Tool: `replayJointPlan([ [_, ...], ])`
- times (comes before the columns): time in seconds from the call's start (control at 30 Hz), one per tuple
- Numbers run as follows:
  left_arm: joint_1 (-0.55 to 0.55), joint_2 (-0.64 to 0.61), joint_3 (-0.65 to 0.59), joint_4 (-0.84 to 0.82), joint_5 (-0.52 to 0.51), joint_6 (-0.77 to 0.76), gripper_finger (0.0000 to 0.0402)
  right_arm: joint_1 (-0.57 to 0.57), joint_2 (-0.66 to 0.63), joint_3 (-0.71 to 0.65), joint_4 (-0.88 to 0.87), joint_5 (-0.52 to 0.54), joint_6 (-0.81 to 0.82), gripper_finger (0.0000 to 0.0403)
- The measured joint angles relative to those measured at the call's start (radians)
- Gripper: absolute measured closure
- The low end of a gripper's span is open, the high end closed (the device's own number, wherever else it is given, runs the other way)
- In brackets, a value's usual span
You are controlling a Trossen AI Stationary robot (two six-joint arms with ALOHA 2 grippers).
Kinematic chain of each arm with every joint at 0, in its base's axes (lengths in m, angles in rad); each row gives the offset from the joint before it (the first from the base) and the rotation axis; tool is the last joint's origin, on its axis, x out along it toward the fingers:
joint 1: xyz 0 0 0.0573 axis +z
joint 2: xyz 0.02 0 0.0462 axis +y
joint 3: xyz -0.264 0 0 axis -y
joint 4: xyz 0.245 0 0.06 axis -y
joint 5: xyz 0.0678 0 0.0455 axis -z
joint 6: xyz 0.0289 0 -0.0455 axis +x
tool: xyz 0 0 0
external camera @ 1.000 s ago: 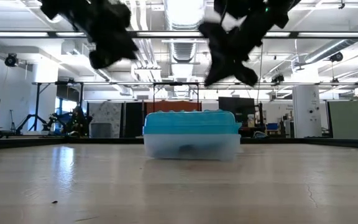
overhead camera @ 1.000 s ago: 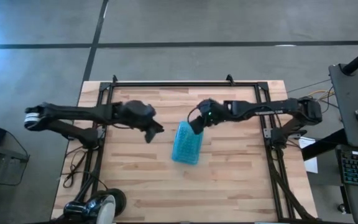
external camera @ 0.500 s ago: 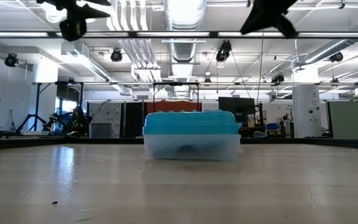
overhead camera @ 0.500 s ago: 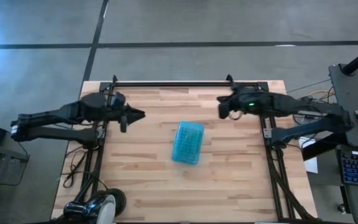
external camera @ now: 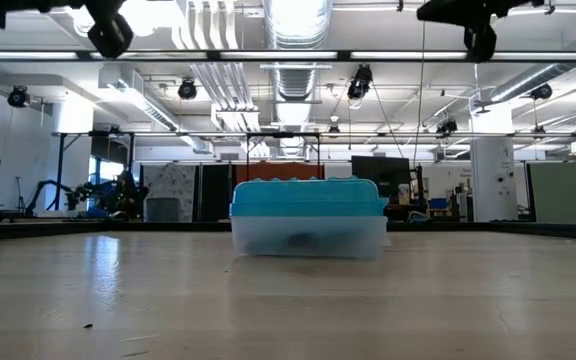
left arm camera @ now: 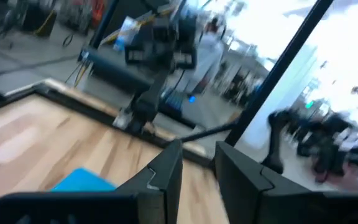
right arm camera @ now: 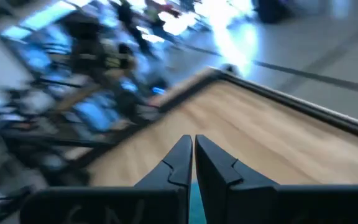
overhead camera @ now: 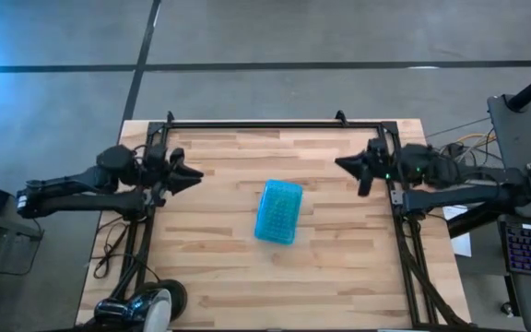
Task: Pick & place school supplies into a supply box
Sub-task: Return to Home Position
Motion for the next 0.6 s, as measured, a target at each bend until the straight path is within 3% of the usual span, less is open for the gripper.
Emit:
replayJointPlan([
  [0.23,0.0,-0.094,-0.251,0.311,0.004,-0.069,0.0321,0.0,-0.115,-0.321,0.456,-0.123,-0.003,0.039],
  [0.43,0.0,-0.19,-0.384,0.346,0.004,-0.098,0.0321,0.0,-0.19,-0.514,0.603,-0.12,0.012,0.039],
  [0.6,0.0,-0.258,-0.458,0.345,0.004,-0.11,0.0321,0.0,-0.239,-0.632,0.601,-0.12,0.096,0.039],
])
